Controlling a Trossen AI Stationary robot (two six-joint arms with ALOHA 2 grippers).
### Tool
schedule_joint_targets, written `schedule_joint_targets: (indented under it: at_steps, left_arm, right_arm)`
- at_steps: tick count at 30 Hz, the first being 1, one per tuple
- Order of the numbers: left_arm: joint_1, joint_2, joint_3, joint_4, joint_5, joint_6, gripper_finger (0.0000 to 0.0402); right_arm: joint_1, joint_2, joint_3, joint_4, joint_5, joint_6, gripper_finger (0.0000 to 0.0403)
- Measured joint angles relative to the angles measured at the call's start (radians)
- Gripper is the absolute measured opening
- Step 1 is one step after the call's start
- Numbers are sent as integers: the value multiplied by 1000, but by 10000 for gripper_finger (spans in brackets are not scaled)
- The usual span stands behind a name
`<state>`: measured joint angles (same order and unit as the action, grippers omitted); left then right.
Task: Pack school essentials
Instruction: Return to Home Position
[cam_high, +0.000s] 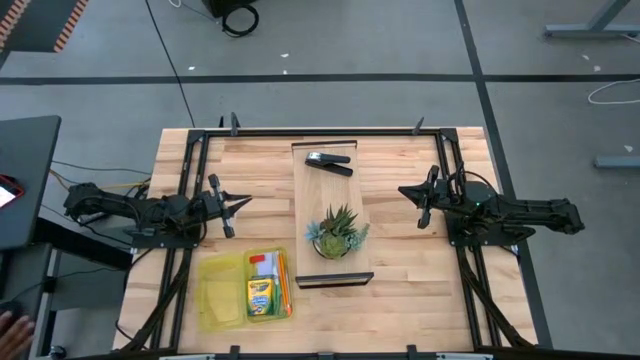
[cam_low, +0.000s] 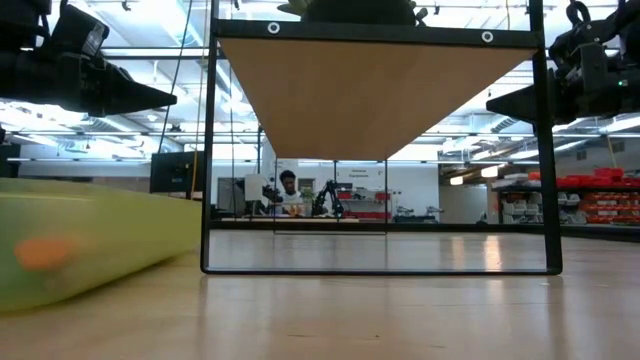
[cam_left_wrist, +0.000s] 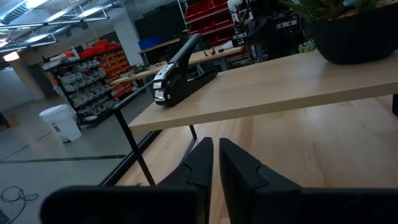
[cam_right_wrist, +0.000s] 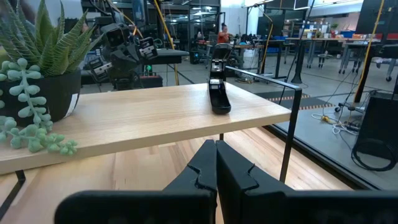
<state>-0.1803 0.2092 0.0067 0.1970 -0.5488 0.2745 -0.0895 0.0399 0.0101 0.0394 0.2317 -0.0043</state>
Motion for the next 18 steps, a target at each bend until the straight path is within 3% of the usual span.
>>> schedule_joint_targets:
  at_steps: [18]
  left_arm:
    - [0, 0, 0, 0, 0, 0, 40]
  right_arm:
    - [0, 0, 0, 0, 0, 0, 7]
